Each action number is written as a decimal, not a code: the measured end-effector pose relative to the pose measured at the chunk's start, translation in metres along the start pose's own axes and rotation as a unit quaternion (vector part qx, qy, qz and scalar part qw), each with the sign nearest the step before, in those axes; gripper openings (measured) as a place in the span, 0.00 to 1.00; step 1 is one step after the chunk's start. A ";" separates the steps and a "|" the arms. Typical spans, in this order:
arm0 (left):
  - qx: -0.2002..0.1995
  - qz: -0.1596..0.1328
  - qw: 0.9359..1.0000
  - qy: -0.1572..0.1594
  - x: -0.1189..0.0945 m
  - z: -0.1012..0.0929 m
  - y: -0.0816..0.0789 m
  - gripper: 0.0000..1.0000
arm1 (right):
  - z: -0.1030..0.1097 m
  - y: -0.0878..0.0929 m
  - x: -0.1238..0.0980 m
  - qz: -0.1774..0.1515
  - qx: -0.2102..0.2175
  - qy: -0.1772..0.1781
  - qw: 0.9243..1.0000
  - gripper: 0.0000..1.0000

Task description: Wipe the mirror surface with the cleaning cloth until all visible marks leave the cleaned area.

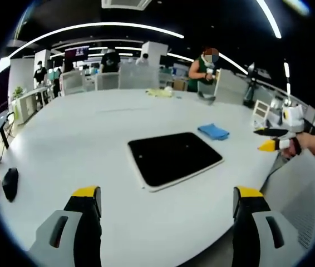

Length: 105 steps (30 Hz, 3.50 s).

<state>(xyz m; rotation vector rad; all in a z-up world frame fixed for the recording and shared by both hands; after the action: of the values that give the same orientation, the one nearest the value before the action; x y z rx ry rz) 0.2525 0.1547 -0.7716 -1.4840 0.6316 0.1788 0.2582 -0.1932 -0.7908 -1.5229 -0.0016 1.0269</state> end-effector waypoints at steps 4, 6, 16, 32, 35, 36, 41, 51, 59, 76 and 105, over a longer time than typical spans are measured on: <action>0.002 0.006 1.000 0.006 0.000 -0.003 0.002 0.99 | -0.002 -0.006 -0.001 0.016 0.007 -0.008 1.000 1.00; 0.001 0.000 1.000 0.006 0.000 -0.002 0.000 0.99 | -0.003 -0.010 -0.002 0.032 0.018 -0.020 0.999 0.99; -0.008 -0.003 1.000 0.006 -0.001 -0.002 -0.001 0.99 | -0.029 -0.071 -0.026 0.026 -0.009 -0.010 1.000 1.00; -0.016 -0.003 1.000 0.001 -0.003 0.000 -0.001 0.99 | -0.057 -0.160 -0.048 0.036 -0.051 -0.041 0.997 1.00; -0.020 -0.004 1.000 0.004 -0.002 -0.001 -0.001 0.99 | -0.051 -0.166 -0.044 0.065 -0.042 -0.086 0.993 1.00; -0.020 -0.005 1.000 0.005 -0.002 -0.001 -0.002 0.99 | -0.048 -0.167 -0.042 0.083 -0.039 -0.103 0.990 1.00; -0.019 -0.004 1.000 0.006 -0.002 -0.001 -0.001 0.99 | -0.049 -0.170 -0.034 0.127 -0.065 -0.127 0.982 1.00; -0.016 0.001 1.000 0.004 -0.001 -0.001 0.001 0.99 | -0.058 -0.174 -0.003 0.191 -0.079 -0.153 0.966 0.98; -0.013 0.005 1.000 0.005 0.000 -0.001 0.002 0.99 | -0.074 -0.172 0.018 0.243 -0.069 -0.139 0.958 0.92; -0.005 0.010 1.000 0.002 0.001 0.001 0.004 0.99 | -0.103 -0.146 0.053 0.237 -0.074 -0.102 0.963 0.70; -0.001 0.024 1.000 0.002 0.004 0.000 0.009 0.99 | -0.123 -0.075 0.119 0.248 -0.017 -0.105 0.963 0.39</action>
<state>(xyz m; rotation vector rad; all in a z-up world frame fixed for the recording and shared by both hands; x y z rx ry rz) 0.2511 0.1550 -0.7811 -1.4726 0.6706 0.2125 0.4422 -0.2074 -0.8164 -1.4709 0.2249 1.5902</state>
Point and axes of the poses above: the point that each gripper's makers call its tool centre point, and the gripper's own axes: x roughly forward along the fingers, z roughly to its left, y roughly out of its underside, the point moved 2 cm from there along -x, roughly backward along the fingers, and after that the axes turned 15 degrees about -y, right-handed, at the moved point
